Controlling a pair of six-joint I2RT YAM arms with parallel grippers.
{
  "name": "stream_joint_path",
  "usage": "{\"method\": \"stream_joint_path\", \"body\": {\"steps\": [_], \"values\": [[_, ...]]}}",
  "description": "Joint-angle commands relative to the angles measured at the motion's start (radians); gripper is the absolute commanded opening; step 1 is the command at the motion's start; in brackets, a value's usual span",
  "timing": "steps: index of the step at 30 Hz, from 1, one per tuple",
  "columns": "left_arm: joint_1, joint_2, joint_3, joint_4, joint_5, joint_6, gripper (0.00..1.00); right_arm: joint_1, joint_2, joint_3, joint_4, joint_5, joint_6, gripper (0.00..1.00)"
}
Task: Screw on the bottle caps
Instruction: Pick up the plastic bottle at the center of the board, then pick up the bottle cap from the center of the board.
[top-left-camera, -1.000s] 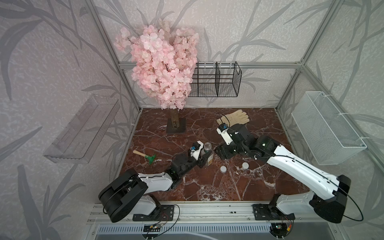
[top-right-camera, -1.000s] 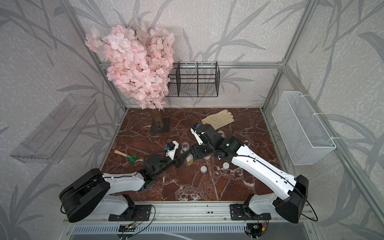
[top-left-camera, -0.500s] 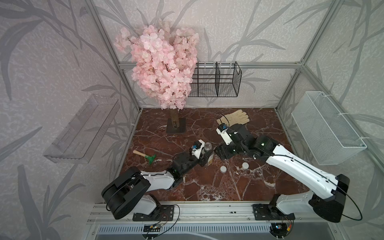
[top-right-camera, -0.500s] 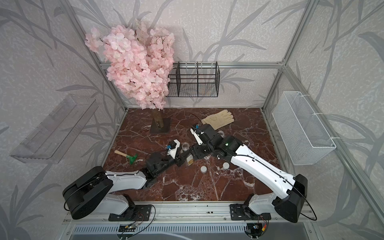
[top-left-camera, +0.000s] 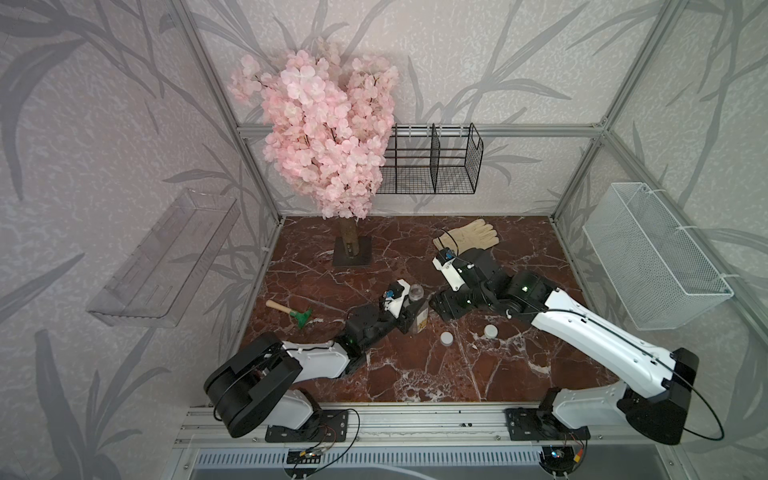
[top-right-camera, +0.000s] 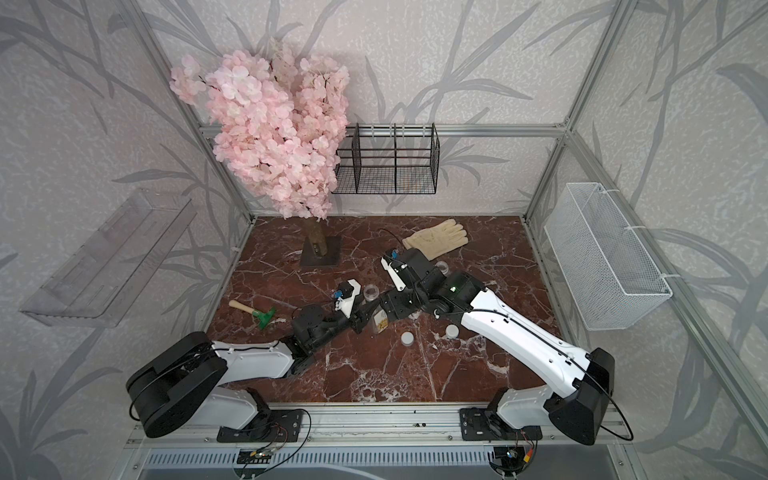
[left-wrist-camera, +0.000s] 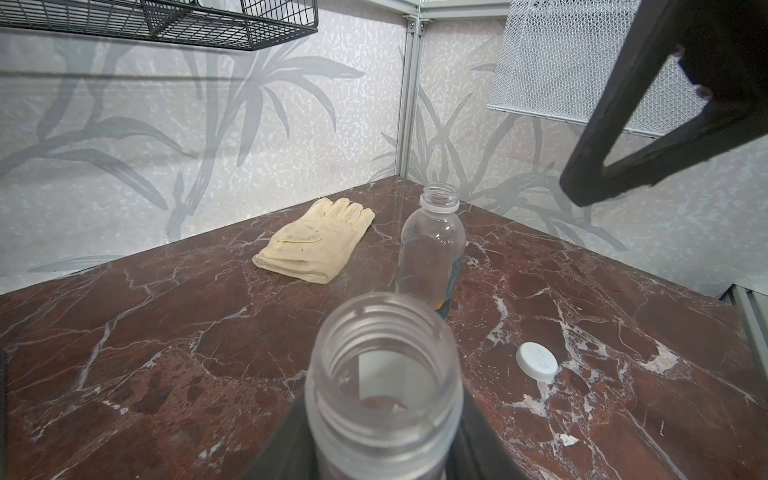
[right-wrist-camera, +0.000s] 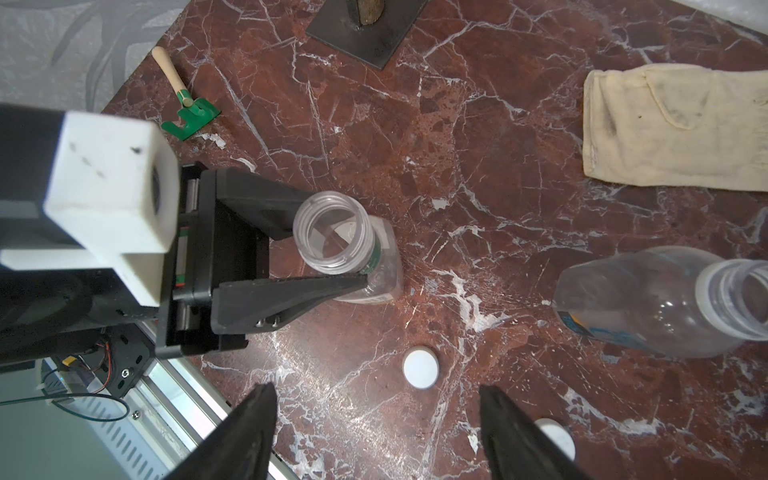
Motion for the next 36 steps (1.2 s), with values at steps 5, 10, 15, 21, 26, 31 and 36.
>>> {"method": "stream_joint_path", "body": {"steps": [5, 10, 15, 21, 26, 31, 36], "values": [[-0.003, -0.087, -0.026, -0.077, 0.007, 0.039, 0.38, -0.004, -0.049, -0.052, -0.072, -0.008, -0.001, 0.8], [-0.005, -0.15, -0.065, -0.107, 0.016, 0.06, 0.38, -0.003, -0.053, -0.121, -0.08, -0.024, 0.012, 0.8], [-0.004, -0.19, -0.113, -0.107, 0.027, 0.072, 0.37, 0.004, -0.024, -0.175, -0.076, -0.026, 0.023, 0.8], [-0.005, -0.211, -0.147, -0.092, 0.039, 0.07, 0.36, 0.016, 0.055, -0.2, -0.056, -0.02, 0.041, 0.75], [-0.004, -0.224, -0.165, -0.085, 0.033, 0.061, 0.36, 0.024, 0.154, -0.179, -0.071, -0.006, 0.053, 0.74], [-0.005, -0.236, -0.168, -0.093, 0.033, 0.063, 0.36, 0.027, 0.226, -0.155, -0.075, 0.002, 0.065, 0.7], [-0.004, -0.246, -0.175, -0.097, 0.027, 0.066, 0.36, 0.03, 0.277, -0.14, -0.084, 0.017, 0.069, 0.66]]}}
